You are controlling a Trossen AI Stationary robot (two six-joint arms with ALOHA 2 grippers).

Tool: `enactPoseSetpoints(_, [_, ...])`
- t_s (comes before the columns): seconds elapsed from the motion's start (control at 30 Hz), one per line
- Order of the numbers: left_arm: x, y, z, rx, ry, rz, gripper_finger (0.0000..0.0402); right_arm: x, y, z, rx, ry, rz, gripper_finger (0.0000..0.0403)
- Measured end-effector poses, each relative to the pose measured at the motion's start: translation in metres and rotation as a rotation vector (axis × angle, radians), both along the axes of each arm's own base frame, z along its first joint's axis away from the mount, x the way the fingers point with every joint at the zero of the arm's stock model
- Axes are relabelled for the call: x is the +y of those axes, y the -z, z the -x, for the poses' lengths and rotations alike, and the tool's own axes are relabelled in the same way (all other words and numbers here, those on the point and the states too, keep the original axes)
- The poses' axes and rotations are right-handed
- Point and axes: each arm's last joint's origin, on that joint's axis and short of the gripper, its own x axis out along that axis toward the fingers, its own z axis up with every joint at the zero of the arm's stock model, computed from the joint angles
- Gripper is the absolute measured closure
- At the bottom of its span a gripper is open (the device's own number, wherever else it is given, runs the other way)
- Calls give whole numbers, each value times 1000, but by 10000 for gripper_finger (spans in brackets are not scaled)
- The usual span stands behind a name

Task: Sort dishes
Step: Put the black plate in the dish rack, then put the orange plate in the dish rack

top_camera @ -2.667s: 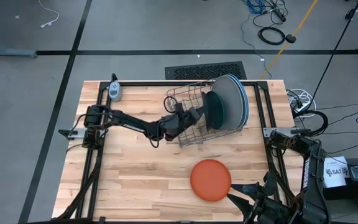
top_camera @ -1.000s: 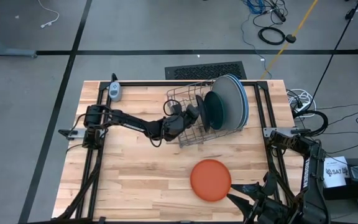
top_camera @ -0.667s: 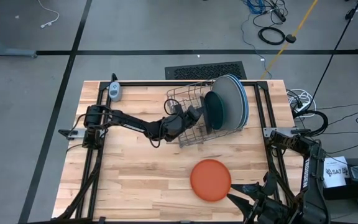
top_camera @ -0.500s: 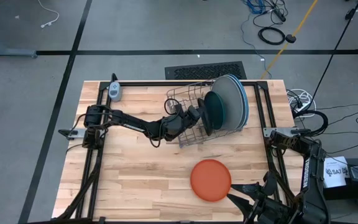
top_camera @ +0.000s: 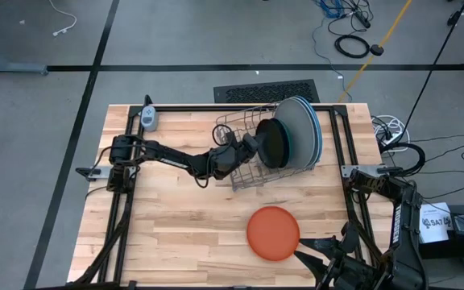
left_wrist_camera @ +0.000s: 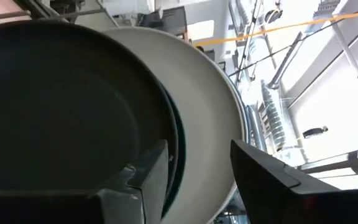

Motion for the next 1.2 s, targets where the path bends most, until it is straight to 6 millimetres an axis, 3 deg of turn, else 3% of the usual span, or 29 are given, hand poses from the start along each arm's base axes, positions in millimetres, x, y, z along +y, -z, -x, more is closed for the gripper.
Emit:
enactPoseSetpoints(0.2, [1, -9, -2, -38, 163, -101, 228, 0, 0, 0, 0, 0, 0, 250])
enactPoseSetpoints(0.4, [-7, -41, 4, -135, 401, -535, 228, 0, 0, 0, 1, -1, 0, 250])
enactPoseSetpoints(0.57, [-33, -78, 20, -178, 633, -915, 228, 0, 0, 0, 1, 0, 0, 250])
enactPoseSetpoints(0.77, [-88, -91, 45, 115, 858, -1199, 228, -2, 0, -4, 2, 12, 0, 250])
enactPoseSetpoints(0.83, [-108, -88, 55, 250, 896, -1289, 228, -5, 0, -7, 2, 24, 0, 250])
enactPoseSetpoints(0.97, [-147, -64, 67, 506, 959, -1493, 228, -11, 0, -16, 3, 53, 0, 250])
enactPoseSetpoints(1.07, [-171, -43, 72, 612, 1026, -1653, 228, -16, 0, -24, 3, 77, -6, 250])
enactPoseSetpoints(1.2, [-193, -11, 72, 711, 1118, -1706, 229, -22, 0, -36, -5, 109, -36, 250])
